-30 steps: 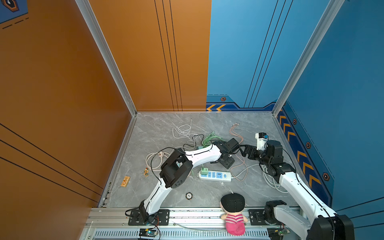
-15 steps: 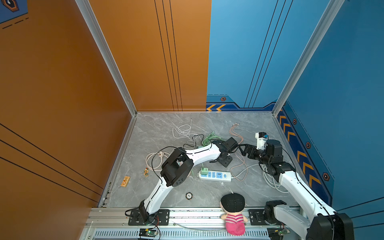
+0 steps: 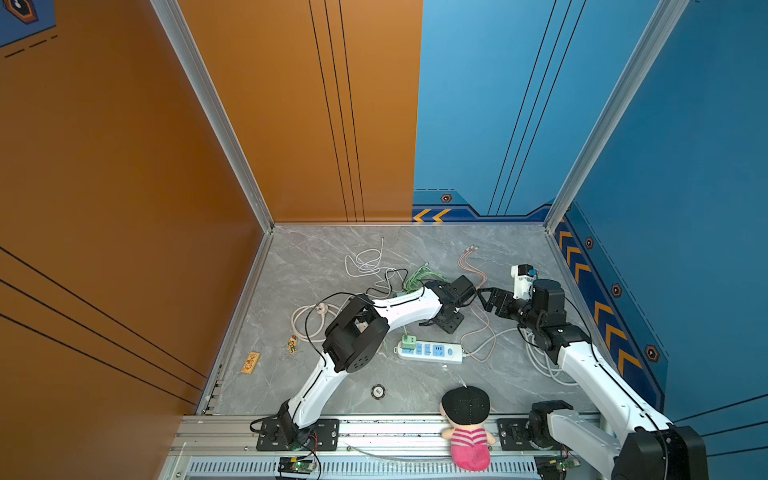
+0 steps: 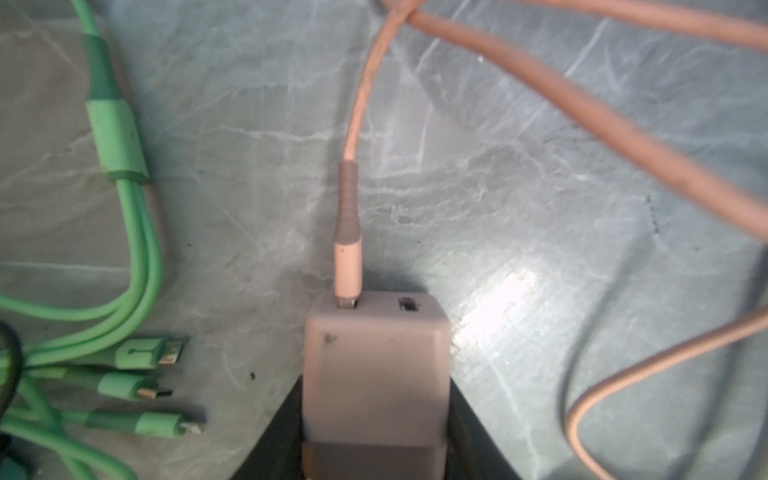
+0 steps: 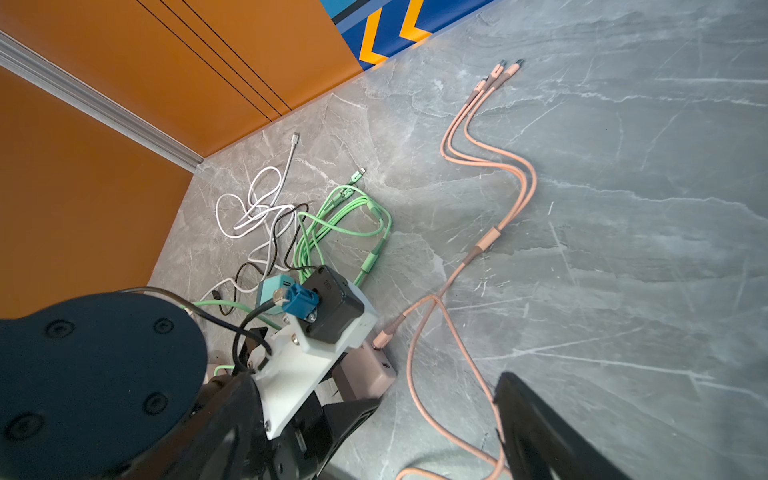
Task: Insert the plug
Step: 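Close the left gripper on the pink charger and lift it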
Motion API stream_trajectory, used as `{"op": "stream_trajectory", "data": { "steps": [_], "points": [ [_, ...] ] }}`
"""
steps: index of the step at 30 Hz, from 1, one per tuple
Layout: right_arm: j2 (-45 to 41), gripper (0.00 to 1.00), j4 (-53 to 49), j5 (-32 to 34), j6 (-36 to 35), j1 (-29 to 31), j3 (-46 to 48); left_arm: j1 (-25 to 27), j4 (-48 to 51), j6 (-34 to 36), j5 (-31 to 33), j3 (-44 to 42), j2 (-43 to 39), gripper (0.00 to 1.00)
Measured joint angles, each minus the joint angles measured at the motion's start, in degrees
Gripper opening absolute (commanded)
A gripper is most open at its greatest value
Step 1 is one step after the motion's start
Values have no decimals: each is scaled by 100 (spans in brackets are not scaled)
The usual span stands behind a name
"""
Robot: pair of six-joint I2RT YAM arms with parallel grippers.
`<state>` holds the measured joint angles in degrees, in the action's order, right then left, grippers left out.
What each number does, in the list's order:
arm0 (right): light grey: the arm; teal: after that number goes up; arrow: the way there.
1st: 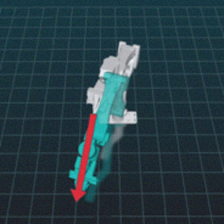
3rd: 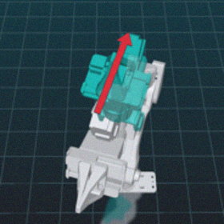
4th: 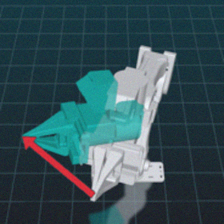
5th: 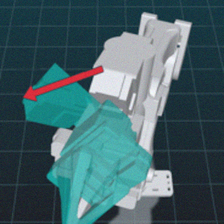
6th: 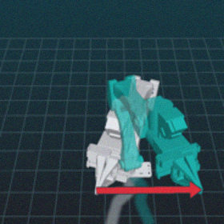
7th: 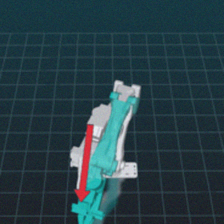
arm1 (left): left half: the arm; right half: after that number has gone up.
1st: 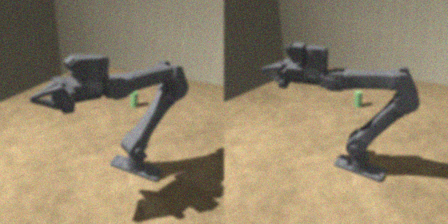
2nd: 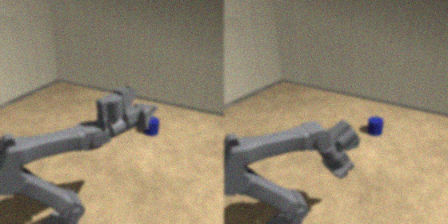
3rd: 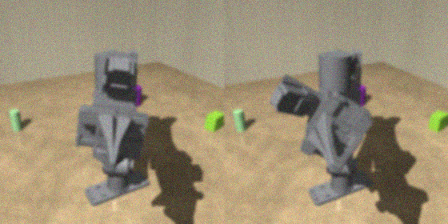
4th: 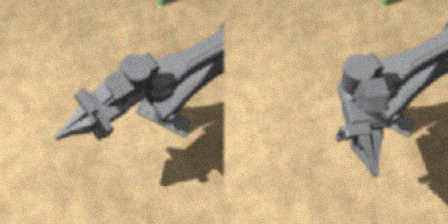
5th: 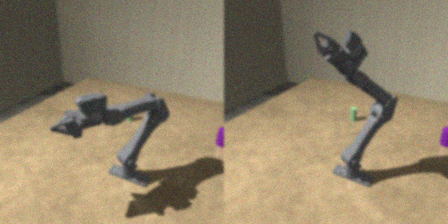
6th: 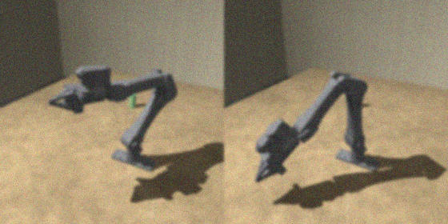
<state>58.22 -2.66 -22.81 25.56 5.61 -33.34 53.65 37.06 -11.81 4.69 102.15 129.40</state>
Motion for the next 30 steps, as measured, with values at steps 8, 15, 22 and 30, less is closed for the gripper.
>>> {"op": "stream_trajectory", "data": {
  "steps": [8,15,22,30],
  "points": [
    [57,90,-85,-131,92,-7,-7,-166,0,63,-332,-2,-164,24],
    [-44,90,-140,-168,179,-17,-9,-315,-83,107,-625,-92,-704,19],
    [-103,90,-142,-295,308,-44,-15,-358,-409,125,-815,-577,-1156,17],
    [-101,88,-129,-496,479,-44,-17,-378,-737,127,-852,-1084,-1370,17]
  ]
}}
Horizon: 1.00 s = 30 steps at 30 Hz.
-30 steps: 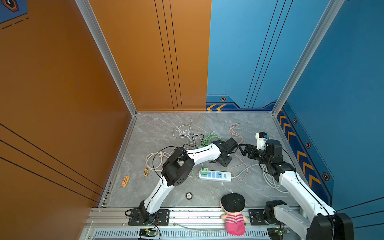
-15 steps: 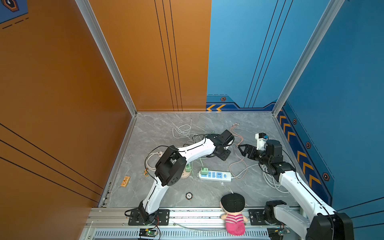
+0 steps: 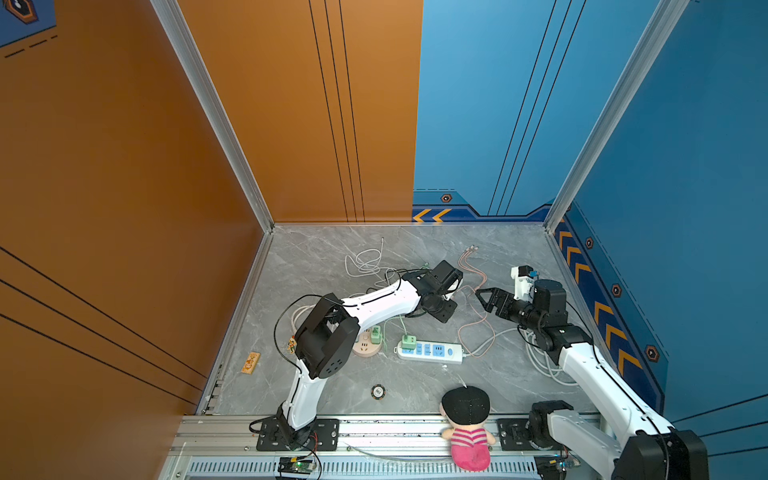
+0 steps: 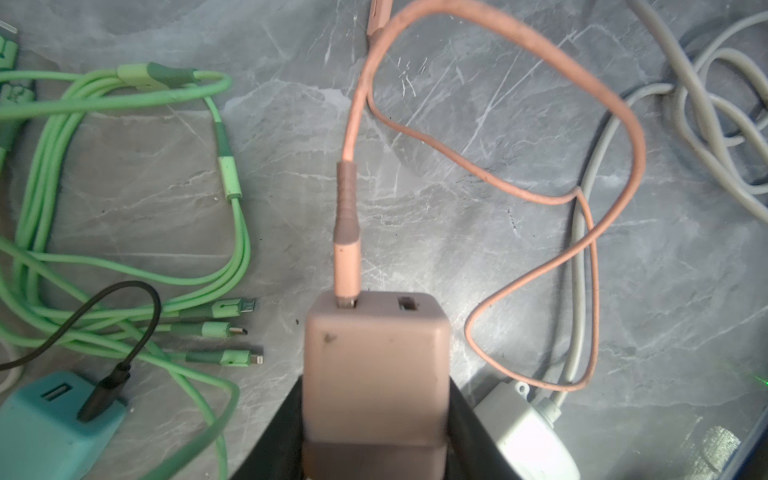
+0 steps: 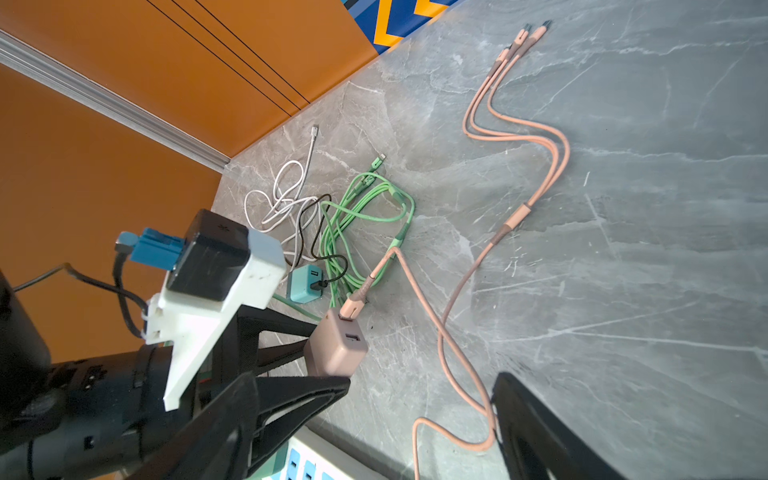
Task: Insert the plug
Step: 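Close the left gripper on the pink charger and lift it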
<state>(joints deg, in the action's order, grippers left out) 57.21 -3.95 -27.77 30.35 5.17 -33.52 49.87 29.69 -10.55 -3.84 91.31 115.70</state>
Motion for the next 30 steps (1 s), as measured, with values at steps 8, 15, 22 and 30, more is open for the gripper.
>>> {"op": "stream_trajectory", "data": {
  "steps": [8,15,22,30],
  "points": [
    [28,83,-2,-249,118,2,-44,-79,-337,22,-96,-208,-365,18],
    [28,70,-42,-525,157,46,-295,-122,-490,24,-96,-304,-426,17],
    [26,69,-57,-614,164,293,-385,-160,-531,48,-98,-334,-428,17],
    [260,67,-59,-612,162,426,-415,-219,-612,260,-363,-516,-699,18]
  ]
}}
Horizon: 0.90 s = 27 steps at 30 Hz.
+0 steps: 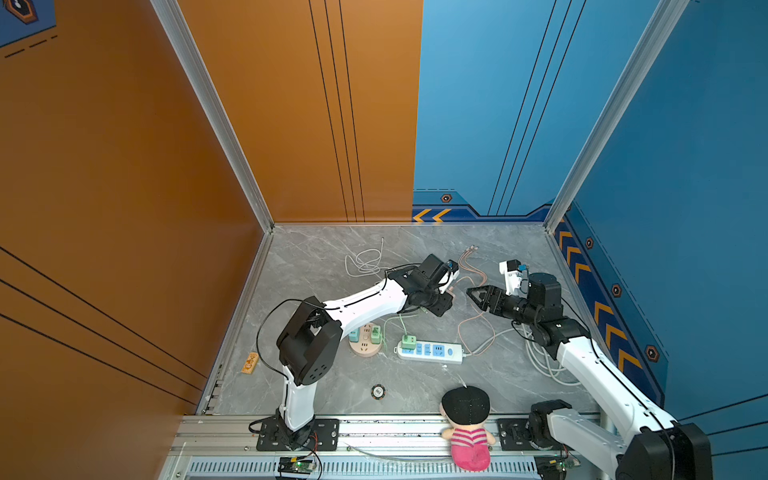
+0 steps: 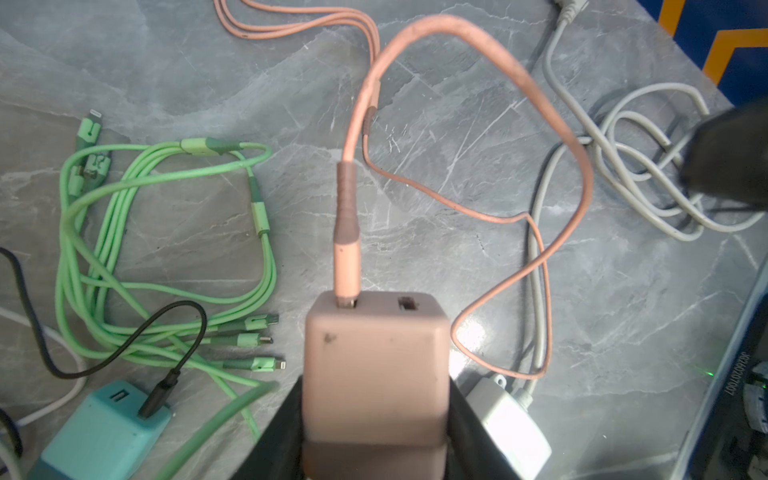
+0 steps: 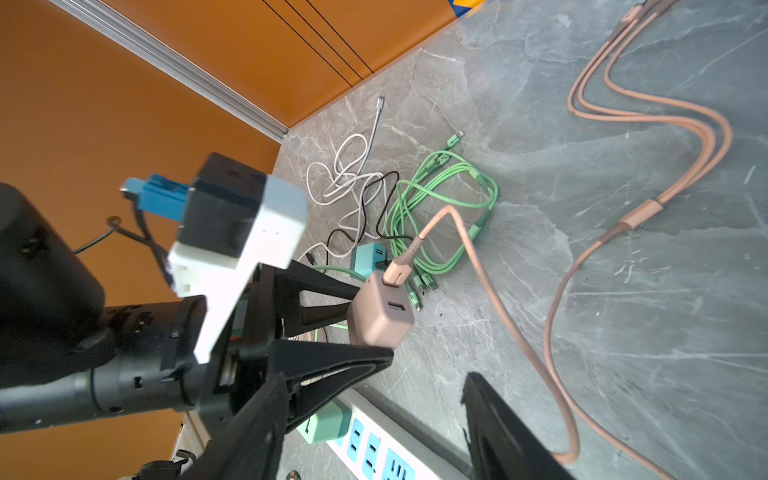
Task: Insert the plug
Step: 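Close the left gripper on the pink charger and lift it, then bring the pink charger toward the right gripper and grasp it with the right gripper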
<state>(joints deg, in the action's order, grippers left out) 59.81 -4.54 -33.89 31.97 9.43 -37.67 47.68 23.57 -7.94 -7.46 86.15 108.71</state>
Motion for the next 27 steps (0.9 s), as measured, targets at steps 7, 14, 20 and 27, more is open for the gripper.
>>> {"op": "stream_trajectory", "data": {
  "steps": [7,14,20,27],
  "points": [
    [568,66,4,-66,7,162,-201,7,-199,149,-236,-251,-369,19],
    [793,67,17,-111,7,361,-256,57,-328,243,-334,-295,-382,19],
    [1003,67,20,-197,7,402,-315,68,-350,258,-334,-297,-382,19],
    [1196,67,28,-223,55,459,-356,103,-455,389,-358,-378,-417,19]
  ]
}}
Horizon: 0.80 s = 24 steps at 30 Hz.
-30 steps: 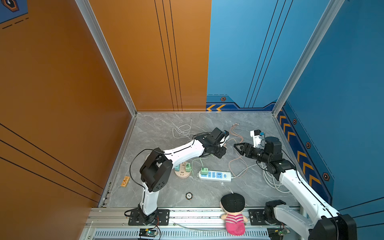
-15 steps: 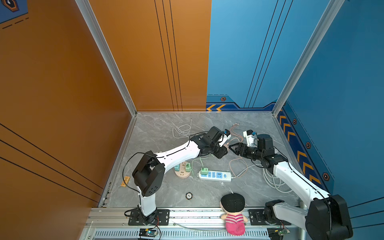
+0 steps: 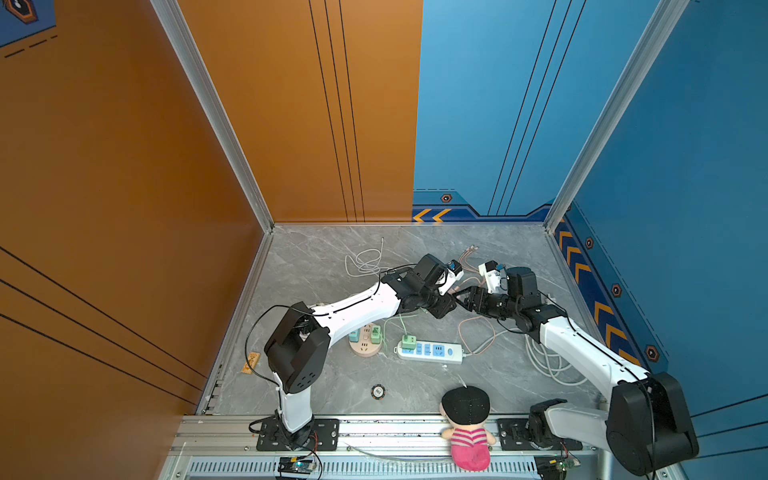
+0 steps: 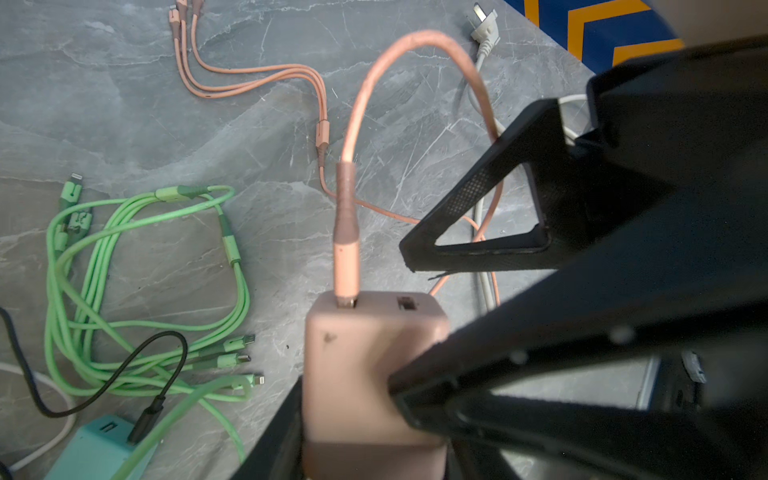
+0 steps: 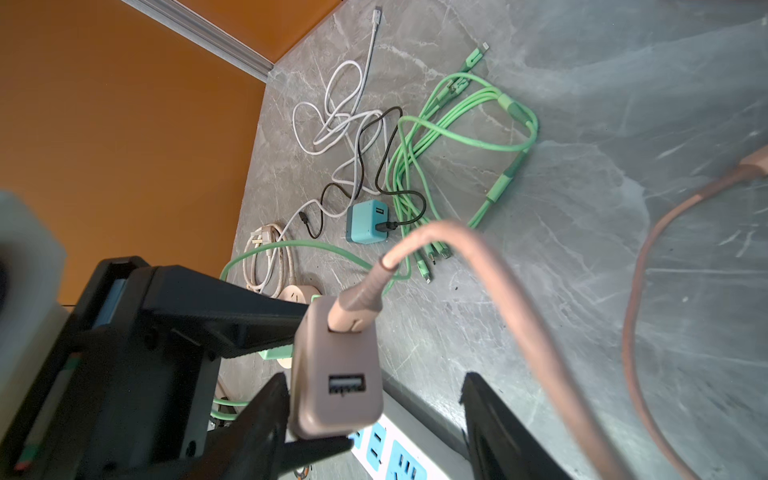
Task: Insert the plug
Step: 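Bring the pink charger toward the right gripper and grasp it with the right gripper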
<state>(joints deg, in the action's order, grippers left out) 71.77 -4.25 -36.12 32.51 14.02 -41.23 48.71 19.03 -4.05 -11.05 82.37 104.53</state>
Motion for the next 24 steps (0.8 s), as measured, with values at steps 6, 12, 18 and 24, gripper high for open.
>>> {"op": "stream_trajectory", "data": {
  "steps": [6,12,18,24],
  "points": [
    [138,65,162,-131,116,46,-52,46,-111,83,-11,-101,-72,19],
    [278,56,356,-223,280,98,-61,55,-166,125,-39,-153,-103,19],
    [278,46,385,-306,332,109,-61,57,-181,127,-39,-170,-105,19],
    [289,40,452,-435,358,125,-63,59,-188,127,-39,-175,-105,19]
  ]
}}
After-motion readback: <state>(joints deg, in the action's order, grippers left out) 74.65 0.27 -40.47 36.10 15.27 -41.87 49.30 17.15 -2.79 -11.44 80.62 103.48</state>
